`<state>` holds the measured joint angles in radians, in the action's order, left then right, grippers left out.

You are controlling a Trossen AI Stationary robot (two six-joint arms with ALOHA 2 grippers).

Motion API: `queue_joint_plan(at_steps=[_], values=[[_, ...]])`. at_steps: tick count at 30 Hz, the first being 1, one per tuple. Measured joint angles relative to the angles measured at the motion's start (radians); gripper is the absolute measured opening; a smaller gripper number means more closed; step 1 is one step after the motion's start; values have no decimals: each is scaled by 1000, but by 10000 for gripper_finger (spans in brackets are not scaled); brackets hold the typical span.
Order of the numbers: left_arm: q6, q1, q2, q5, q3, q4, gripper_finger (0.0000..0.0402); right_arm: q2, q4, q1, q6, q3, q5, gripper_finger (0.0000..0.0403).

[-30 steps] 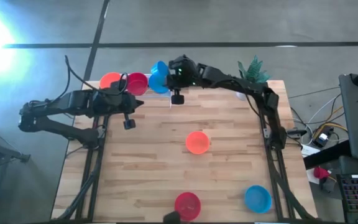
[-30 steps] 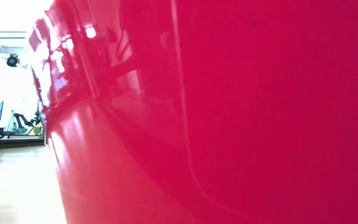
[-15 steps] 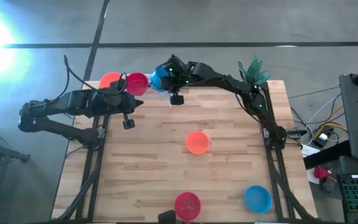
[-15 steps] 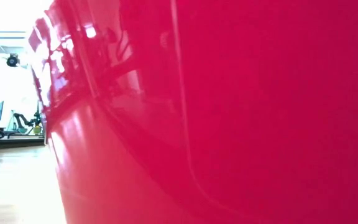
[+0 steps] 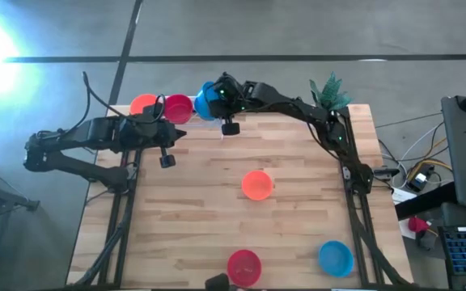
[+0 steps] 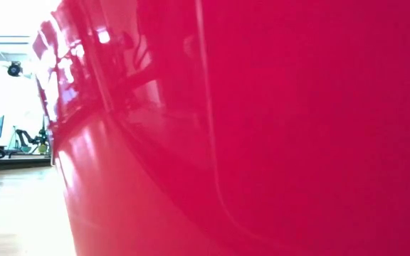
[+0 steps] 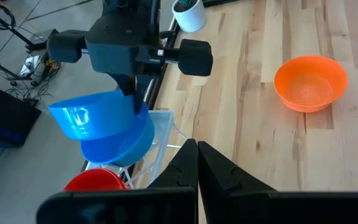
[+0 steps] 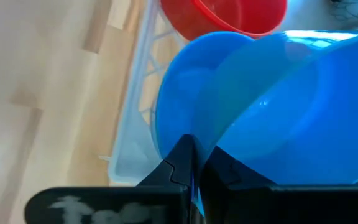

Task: Pick & Place Mini bowls
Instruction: Stack the top blue bowl on top of the blue bowl on the shelf, then stack the orange bowl on top of the orange bowl on the shelf

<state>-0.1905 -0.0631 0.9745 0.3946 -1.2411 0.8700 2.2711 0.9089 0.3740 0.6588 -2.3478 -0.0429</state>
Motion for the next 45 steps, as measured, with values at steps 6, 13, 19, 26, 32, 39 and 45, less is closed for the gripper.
queue_joint_plan(at_steps=[6, 13, 19, 26, 32, 39, 45], values=[[0, 1, -1, 0, 0, -1, 3, -1, 0, -22, 31, 0, -36, 9], [0, 1, -1, 0, 0, -2, 3, -2, 0, -35, 57, 0, -40, 41], [0, 0, -1, 0, 0, -2, 3, -2, -3, -47, 107, 0, -65, 92], [0, 0, -2, 0, 0, -2, 3, -10, -3, -85, 178, 0, -305, 121], [1, 0, -5, 0, 0, -1, 3, -59, 1, -112, 150, 1, -330, 125], [2, 0, -5, 0, 0, -1, 3, -172, 51, -149, 16, 1, -262, 107], [-9, 1, -3, -14, 2, 0, 3, -273, 188, -198, -132, 1, -186, 66]])
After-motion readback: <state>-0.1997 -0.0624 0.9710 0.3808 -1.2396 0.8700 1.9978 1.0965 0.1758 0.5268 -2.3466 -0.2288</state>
